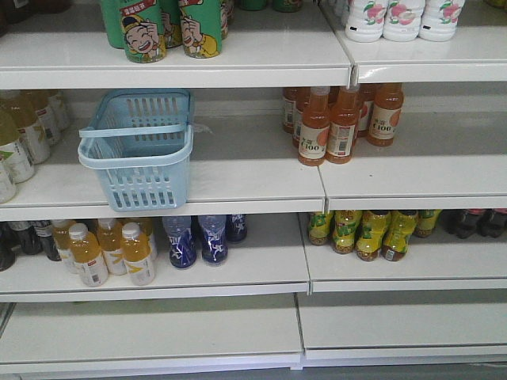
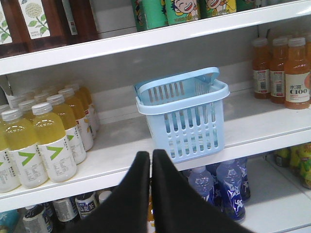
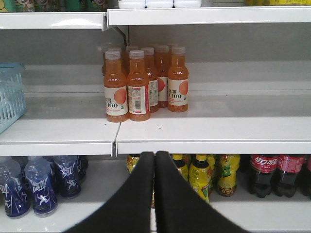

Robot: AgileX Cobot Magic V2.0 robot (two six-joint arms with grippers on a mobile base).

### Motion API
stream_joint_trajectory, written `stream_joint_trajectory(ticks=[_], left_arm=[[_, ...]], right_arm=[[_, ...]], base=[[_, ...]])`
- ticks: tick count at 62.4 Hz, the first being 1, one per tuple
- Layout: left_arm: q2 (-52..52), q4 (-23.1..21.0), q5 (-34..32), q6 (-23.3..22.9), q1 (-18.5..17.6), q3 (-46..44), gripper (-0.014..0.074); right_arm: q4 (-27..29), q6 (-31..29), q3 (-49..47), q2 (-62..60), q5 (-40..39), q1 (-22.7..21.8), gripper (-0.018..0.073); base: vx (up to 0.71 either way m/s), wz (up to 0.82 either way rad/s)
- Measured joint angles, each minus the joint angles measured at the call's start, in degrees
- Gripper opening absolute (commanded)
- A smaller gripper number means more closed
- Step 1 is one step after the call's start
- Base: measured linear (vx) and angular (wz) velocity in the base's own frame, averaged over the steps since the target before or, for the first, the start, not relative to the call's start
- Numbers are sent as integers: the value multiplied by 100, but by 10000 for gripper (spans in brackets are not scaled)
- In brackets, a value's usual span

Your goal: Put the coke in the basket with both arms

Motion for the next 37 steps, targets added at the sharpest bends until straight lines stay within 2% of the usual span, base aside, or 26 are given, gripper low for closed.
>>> stream_joint_trajectory(ticks=[37], left_arm=[[0,0,0,0,0,0,-6]], right_arm=[[0,0,0,0,0,0,-10]], base=[[4,-1]])
